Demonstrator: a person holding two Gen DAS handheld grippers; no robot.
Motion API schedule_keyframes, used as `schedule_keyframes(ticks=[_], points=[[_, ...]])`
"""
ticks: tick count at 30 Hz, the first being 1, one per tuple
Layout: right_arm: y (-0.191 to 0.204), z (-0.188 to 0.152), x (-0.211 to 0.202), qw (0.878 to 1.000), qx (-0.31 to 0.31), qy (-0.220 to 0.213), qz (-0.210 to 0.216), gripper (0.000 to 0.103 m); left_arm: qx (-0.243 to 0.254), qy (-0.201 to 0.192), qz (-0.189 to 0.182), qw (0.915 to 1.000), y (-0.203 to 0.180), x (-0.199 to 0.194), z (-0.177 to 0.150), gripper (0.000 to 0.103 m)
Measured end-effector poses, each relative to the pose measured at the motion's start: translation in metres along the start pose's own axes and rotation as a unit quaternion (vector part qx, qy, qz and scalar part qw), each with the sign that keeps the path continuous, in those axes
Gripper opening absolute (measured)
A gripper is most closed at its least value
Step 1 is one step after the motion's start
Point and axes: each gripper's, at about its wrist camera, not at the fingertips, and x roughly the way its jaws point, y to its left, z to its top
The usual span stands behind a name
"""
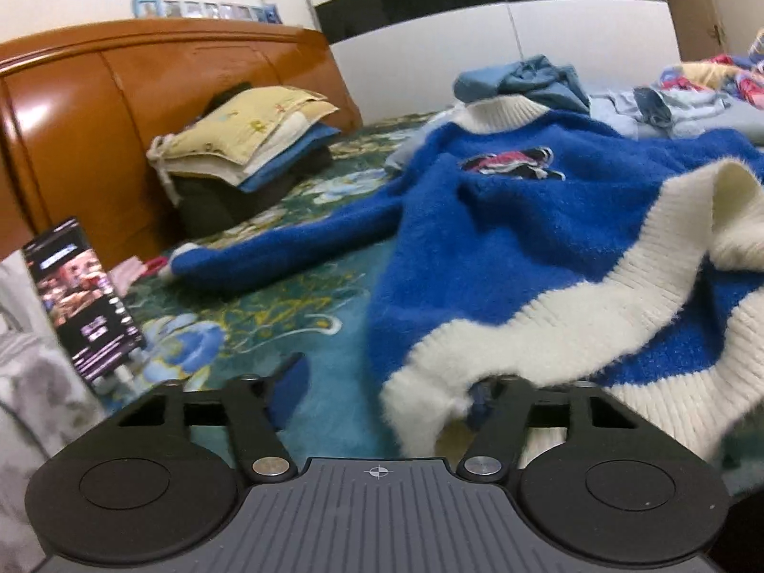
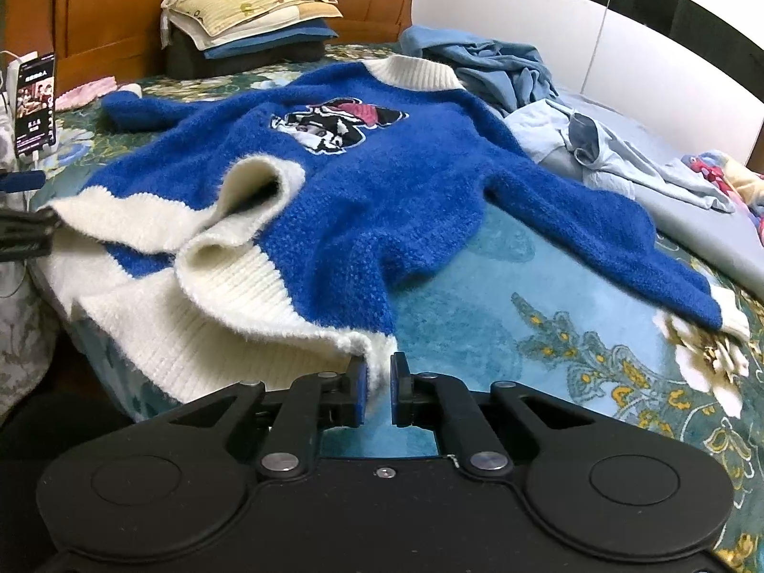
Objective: Fold clothes
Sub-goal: 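Grasp the white hem with the left gripper while the right gripper holds it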
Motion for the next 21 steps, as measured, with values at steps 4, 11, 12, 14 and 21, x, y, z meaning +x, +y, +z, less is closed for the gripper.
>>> schedule_keyframes(ticks=[4,11,12,14,21], points=[[0.011,-0.001,0.003,1.000,-0.015,0.001,-0.004,0.017,-0.057,0.004,-0.003,0.9984,0.009,0.009,0.002,0.016],[0.011,-0.005,0.010,1.000,-0.009,0.004,-0.003,0.024,-0.207,-0.016,-0.009,0.9782,0.058,0.004,0.002,0.008],[0.009,-0.006,0.011,1.000,-0.002,0.007,-0.002,0.014,-0.237,-0.019,-0.016,0.9712,0.068,0.002,0.001,0.007],[0.005,-0.007,0.009,1.000,0.005,-0.001,-0.010,0.009,-0.312,-0.021,-0.043,0.9489,0.091,-0.002,-0.003,0.007],[-0.039,0.007,-0.058,0.980,0.036,-0.147,-0.126,0.002,-0.357,-0.037,-0.127,0.9246,0.093,-0.038,-0.012,0.007]])
